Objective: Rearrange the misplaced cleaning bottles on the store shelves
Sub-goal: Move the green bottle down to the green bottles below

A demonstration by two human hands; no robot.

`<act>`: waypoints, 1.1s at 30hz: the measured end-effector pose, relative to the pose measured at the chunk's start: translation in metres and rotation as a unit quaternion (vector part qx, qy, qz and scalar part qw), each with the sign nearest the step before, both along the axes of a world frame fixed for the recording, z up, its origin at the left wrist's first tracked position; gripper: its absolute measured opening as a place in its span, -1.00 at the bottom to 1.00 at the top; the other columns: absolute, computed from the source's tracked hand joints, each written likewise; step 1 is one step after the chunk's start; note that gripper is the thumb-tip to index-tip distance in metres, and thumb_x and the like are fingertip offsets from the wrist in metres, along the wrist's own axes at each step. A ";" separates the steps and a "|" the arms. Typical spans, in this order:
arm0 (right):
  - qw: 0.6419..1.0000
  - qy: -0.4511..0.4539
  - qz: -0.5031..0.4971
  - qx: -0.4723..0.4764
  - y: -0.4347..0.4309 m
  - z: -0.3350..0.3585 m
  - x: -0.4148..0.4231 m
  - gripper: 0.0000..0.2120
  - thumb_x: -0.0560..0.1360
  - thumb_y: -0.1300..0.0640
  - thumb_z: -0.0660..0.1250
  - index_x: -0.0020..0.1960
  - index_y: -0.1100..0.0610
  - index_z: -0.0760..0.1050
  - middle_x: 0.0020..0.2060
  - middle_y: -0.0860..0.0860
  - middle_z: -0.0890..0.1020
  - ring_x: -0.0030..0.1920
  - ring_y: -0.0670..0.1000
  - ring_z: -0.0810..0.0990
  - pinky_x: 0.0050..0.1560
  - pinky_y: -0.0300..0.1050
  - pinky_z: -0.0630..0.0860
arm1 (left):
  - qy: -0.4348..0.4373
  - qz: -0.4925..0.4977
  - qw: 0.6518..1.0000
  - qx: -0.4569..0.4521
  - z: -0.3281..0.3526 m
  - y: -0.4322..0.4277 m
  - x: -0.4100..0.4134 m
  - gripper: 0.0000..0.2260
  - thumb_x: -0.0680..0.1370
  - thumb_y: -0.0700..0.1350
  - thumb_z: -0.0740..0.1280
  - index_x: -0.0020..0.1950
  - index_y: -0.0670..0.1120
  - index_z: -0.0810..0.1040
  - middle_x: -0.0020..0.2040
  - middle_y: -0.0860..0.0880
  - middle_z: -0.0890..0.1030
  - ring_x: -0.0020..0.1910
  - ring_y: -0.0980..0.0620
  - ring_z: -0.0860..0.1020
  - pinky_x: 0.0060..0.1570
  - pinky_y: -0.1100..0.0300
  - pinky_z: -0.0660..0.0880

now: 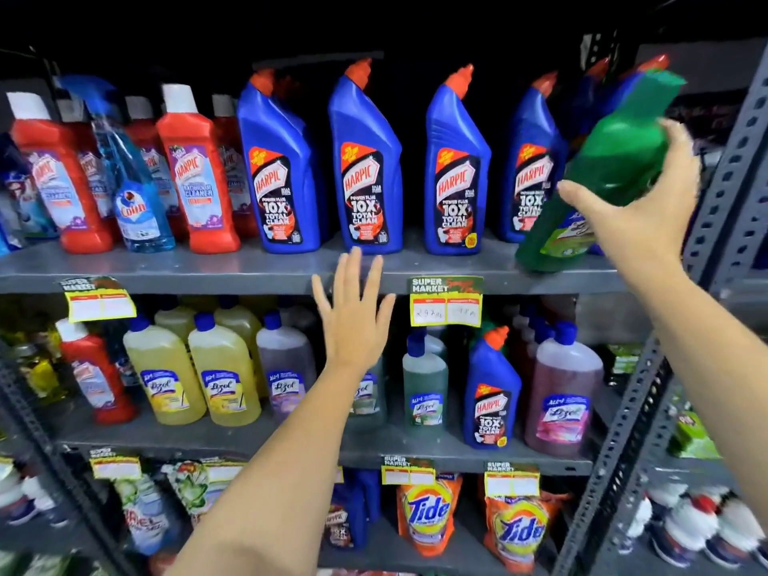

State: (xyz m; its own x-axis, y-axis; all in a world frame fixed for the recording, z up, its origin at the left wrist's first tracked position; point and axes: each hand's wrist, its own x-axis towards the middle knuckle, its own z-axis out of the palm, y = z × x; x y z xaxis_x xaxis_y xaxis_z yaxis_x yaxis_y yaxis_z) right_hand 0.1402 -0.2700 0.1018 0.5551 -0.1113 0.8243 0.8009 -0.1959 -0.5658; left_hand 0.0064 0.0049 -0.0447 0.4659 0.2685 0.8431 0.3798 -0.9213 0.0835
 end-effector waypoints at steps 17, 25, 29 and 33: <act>0.957 0.212 0.112 -0.163 0.085 -0.276 -0.085 -0.15 0.22 -0.23 0.53 0.39 -0.13 0.22 0.17 -0.16 0.31 0.15 -0.22 0.36 0.09 -0.33 0.32 | 0.473 -0.087 0.862 -0.160 -0.250 0.014 -0.039 -0.48 0.66 0.14 -0.03 0.57 -0.03 0.01 0.60 -0.05 -0.01 0.55 0.01 -0.04 0.51 0.03 -0.07; 0.946 0.230 0.043 -0.224 0.125 -0.314 -0.055 -0.13 0.29 -0.20 0.54 0.44 -0.01 0.20 0.27 -0.01 0.31 0.21 -0.04 0.39 0.01 -0.08 0.51 | 0.379 -0.128 0.894 -0.201 -0.271 0.023 -0.035 -0.56 0.65 0.04 0.12 0.53 0.05 0.17 0.57 -0.01 0.15 0.53 0.00 0.08 0.50 0.02 -0.01; 0.945 0.215 0.018 -0.248 0.130 -0.319 -0.052 -0.08 0.32 -0.23 0.51 0.50 0.00 0.12 0.34 0.02 0.30 0.24 -0.04 0.38 -0.06 -0.09 0.53 | 0.338 -0.121 0.904 -0.231 -0.275 0.017 -0.030 -0.57 0.61 -0.05 0.25 0.48 0.02 0.31 0.50 -0.07 0.31 0.48 -0.08 0.24 0.46 -0.05 0.10; 0.948 0.190 0.035 -0.251 0.125 -0.329 -0.059 -0.01 0.35 -0.15 0.51 0.56 0.03 -0.01 0.44 0.00 0.18 0.37 -0.01 0.27 0.09 -0.22 0.43 | 0.308 -0.107 0.915 -0.236 -0.278 0.013 -0.027 -0.60 0.57 -0.09 0.32 0.42 0.00 0.41 0.42 -0.10 0.43 0.40 -0.13 0.36 0.40 -0.10 0.24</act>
State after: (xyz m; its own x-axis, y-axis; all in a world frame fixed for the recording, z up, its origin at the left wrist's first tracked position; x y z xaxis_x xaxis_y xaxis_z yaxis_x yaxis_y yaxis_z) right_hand 0.0813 -0.1448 -0.2272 0.8136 0.2915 0.5031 0.5798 -0.4709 -0.6649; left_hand -0.0204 0.0179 -0.3226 0.8983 0.3825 0.2160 0.3041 -0.8963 0.3226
